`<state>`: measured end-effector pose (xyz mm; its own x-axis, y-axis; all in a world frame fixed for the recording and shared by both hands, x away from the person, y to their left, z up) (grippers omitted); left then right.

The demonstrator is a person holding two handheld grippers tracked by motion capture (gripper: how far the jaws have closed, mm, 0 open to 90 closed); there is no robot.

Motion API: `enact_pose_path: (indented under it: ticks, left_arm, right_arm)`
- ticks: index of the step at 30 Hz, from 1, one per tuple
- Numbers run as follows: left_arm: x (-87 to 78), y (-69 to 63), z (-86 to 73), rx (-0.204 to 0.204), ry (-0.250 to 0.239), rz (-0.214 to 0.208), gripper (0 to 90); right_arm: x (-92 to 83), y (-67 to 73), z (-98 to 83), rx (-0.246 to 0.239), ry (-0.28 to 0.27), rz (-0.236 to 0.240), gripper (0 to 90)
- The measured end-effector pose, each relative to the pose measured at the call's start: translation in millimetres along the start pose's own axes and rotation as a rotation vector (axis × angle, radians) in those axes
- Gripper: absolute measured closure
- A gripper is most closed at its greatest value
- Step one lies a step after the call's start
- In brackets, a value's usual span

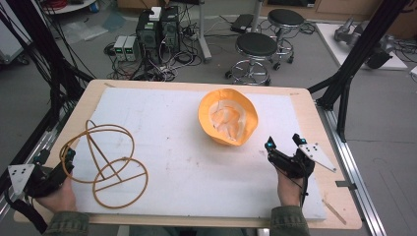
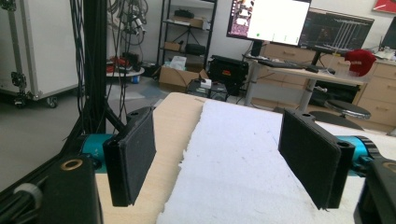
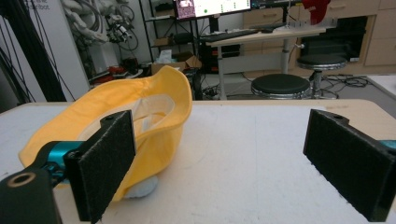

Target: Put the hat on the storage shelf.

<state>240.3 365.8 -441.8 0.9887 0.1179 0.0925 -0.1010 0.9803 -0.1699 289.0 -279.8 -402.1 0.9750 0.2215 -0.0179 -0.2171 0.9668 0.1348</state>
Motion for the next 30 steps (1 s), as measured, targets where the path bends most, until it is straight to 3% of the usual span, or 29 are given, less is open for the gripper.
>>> enact_pose_path:
  ticks: [11,30]
  left_arm:
    - [-0.9,-0.8,0.3,0.005,-0.004,0.002,27.5]
    - [0.7,-2.6,-0.3,0.012,-0.004,-0.016,27.5]
  right_arm:
    - [27.1,4.8,9.3,-0.007,0.017,0.01,8.1]
    - [82.0,20.2,17.9,-0.018,0.151,0.044,8.1]
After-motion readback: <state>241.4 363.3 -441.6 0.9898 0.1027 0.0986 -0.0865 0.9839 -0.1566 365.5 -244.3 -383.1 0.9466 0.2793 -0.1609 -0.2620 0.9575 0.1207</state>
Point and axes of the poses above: each handheld gripper's, and its own axes: x roughly forward along the jaws, z roughly out of its top, y roughly to its left, the point moved 1 cm from there along x, roughly forward along the jaws, and after that the axes turned 6 degrees about -y, right-handed, at the moved point
